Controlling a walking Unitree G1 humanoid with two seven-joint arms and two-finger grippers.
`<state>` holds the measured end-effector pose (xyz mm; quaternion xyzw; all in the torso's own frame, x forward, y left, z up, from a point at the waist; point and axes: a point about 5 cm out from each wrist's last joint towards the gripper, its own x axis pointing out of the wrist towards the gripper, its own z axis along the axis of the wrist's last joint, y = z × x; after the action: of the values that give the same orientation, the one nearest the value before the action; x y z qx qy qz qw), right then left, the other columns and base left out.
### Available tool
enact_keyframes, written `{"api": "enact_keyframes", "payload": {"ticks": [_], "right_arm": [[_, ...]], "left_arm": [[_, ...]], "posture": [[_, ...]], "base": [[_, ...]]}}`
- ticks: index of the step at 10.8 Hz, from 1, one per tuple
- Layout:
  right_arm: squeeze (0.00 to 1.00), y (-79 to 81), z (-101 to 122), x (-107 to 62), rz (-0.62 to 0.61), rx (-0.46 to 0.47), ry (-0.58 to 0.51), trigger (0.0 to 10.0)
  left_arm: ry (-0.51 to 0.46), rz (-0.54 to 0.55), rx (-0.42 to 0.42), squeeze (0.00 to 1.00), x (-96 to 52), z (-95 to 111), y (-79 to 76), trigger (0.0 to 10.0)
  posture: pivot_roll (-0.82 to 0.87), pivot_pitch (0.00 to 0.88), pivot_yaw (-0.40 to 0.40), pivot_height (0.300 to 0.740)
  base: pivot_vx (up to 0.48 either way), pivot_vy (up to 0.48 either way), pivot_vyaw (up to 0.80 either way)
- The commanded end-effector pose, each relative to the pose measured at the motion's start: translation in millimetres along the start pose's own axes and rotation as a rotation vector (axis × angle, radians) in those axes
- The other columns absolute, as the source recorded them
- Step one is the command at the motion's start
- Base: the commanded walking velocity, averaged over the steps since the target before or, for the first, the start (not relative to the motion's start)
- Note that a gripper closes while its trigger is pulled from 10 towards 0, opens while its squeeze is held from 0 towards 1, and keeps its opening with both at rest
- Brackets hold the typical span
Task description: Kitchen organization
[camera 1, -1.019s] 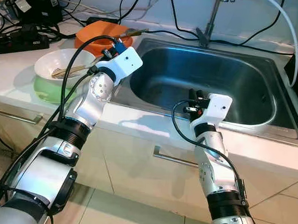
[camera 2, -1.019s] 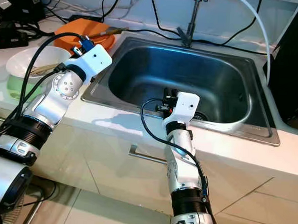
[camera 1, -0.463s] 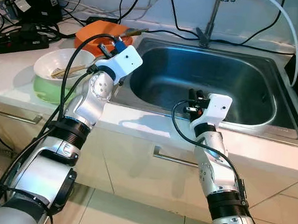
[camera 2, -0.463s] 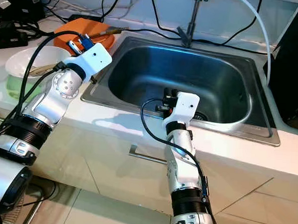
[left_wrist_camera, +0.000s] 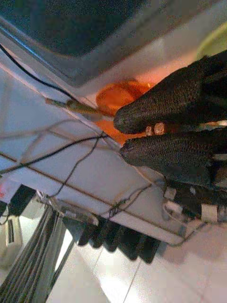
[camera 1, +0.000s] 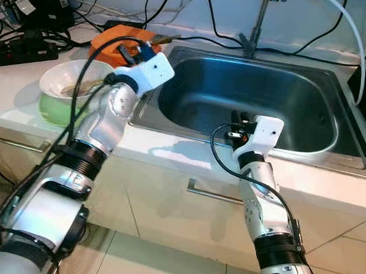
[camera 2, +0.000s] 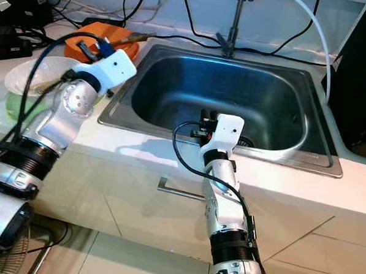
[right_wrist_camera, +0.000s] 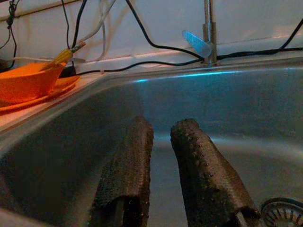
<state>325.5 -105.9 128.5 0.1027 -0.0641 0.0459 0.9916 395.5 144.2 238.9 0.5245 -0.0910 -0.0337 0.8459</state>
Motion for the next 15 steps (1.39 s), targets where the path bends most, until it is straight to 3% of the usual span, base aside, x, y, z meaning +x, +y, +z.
{"api": "enact_keyframes", "payload": {"ticks": [1,3,5,6,7,8,9,10,11,12,13,15], "right_arm": [[0.00,-1.3,1,1.4,-0.009,0.005,-0.001,10.0],[0.00,-0.9,1,1.3,-0.006,0.006,-0.001,10.0],[0.00,-0.7,0,1.6,-0.005,0.006,0.000,10.0],[0.00,-0.5,1,1.8,-0.005,0.006,-0.001,10.0],[0.00,-0.5,1,1.9,-0.005,0.005,-0.002,10.0],[0.00,-0.6,1,2.0,-0.005,0.001,-0.003,10.0],[0.00,0.3,2,2.0,0.004,-0.019,-0.008,10.0],[0.00,1.4,3,2.1,0.013,-0.038,-0.012,10.0],[0.00,1.6,3,1.9,0.018,-0.054,-0.016,10.0],[0.86,2.7,4,1.5,0.032,-0.088,-0.023,10.0],[1.00,4.9,5,0.6,0.050,-0.115,-0.034,10.0],[1.00,16.9,13,-0.4,0.135,-0.312,-0.091,10.0]], "left_arm": [[-0.061,0.064,0.104,0.00,3.5,17,21.4,10.0],[-0.127,0.117,0.187,0.00,4.4,34,40.5,10.0],[-0.258,0.203,0.152,0.00,0.7,56,54.5,10.0],[-0.378,0.239,0.005,0.00,-4.0,70,57.2,10.0],[-0.419,0.237,-0.095,0.00,-6.1,73,56.8,10.0],[-0.513,0.197,-0.349,0.00,-12.6,89,55.3,10.0],[-0.574,0.127,-0.551,0.00,-16.3,99,50.3,10.0],[-0.608,0.079,-0.698,0.00,-18.9,105,46.6,10.0],[-0.629,0.011,-0.965,0.00,-21.0,111,43.0,10.0],[-0.617,-0.029,-1.158,0.00,-20.0,110,41.0,10.0],[-0.613,-0.062,-1.224,0.00,-18.7,106,39.9,10.0],[-0.614,-0.129,-1.264,0.00,-20.6,105,34.8,10.0]], "posture": [[-0.10,0.000,0.017,0.740],[-0.10,0.000,0.017,0.740],[-0.10,0.000,0.017,0.740],[-0.10,0.000,0.017,0.740],[-0.10,0.000,0.019,0.740],[-0.10,0.000,0.020,0.740],[-0.10,0.000,0.020,0.740],[-0.10,0.000,0.020,0.740],[-0.11,0.000,0.020,0.740],[-0.11,0.000,0.021,0.740],[-0.12,0.000,0.023,0.740],[-0.12,0.000,0.023,0.740]], "base": [[0.000,0.000,0.00],[0.000,0.000,0.00],[0.000,0.000,0.00],[0.000,0.000,0.00],[0.000,0.000,0.00],[0.000,0.000,0.00],[0.000,0.000,0.00],[0.000,0.000,0.00],[0.000,0.000,0.00],[0.000,0.000,0.00],[0.000,0.000,0.00],[0.000,0.000,0.00]]}}
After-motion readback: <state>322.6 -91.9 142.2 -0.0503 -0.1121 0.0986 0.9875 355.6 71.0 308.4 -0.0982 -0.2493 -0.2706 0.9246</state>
